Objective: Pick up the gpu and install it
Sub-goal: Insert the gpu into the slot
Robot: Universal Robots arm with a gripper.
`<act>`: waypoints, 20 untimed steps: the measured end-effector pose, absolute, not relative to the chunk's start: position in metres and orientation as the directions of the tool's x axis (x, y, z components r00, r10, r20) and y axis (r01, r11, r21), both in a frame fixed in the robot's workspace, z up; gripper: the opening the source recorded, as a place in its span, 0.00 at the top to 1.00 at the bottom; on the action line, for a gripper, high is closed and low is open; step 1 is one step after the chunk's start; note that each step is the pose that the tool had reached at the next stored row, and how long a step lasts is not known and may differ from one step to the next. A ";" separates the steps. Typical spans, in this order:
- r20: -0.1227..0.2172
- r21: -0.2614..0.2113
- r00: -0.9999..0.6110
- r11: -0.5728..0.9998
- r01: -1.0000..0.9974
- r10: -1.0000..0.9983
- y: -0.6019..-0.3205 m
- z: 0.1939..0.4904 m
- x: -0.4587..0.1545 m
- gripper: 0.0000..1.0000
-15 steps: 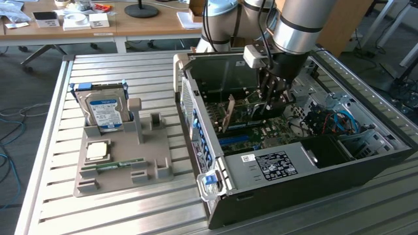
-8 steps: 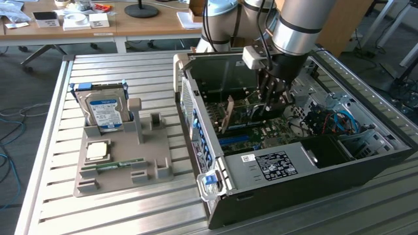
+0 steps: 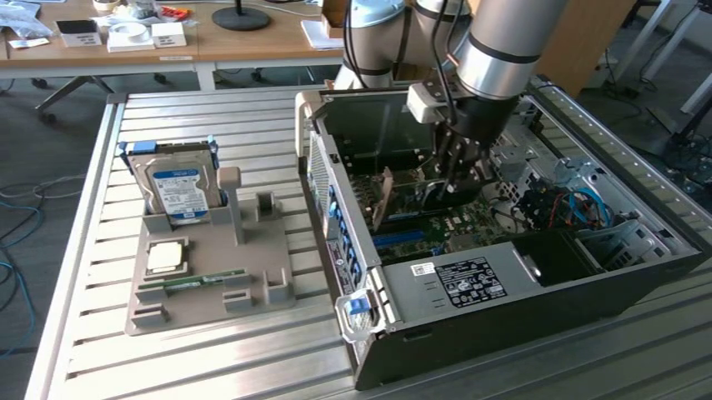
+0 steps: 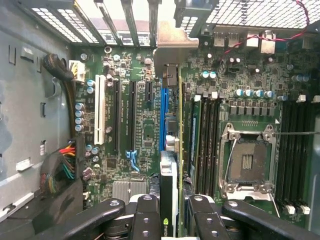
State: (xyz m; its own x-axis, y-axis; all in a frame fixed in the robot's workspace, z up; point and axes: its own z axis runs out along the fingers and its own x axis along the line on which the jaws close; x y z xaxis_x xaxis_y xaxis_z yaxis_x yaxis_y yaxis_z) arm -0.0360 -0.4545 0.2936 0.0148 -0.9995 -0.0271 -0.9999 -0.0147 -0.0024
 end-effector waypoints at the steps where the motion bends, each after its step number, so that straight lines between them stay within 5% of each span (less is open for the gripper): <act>1: -0.027 -0.002 0.015 -0.015 -1.000 -1.000 -0.455 0.293 -0.037 0.73; 20: -0.027 -0.002 0.015 -0.015 -1.000 -1.000 -0.455 0.279 -0.051 0.73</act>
State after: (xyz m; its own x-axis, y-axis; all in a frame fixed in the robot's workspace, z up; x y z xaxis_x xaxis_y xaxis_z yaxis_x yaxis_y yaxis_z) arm -0.0511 -0.4546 0.2786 0.0148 -0.9995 -0.0269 -0.9999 -0.0147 -0.0023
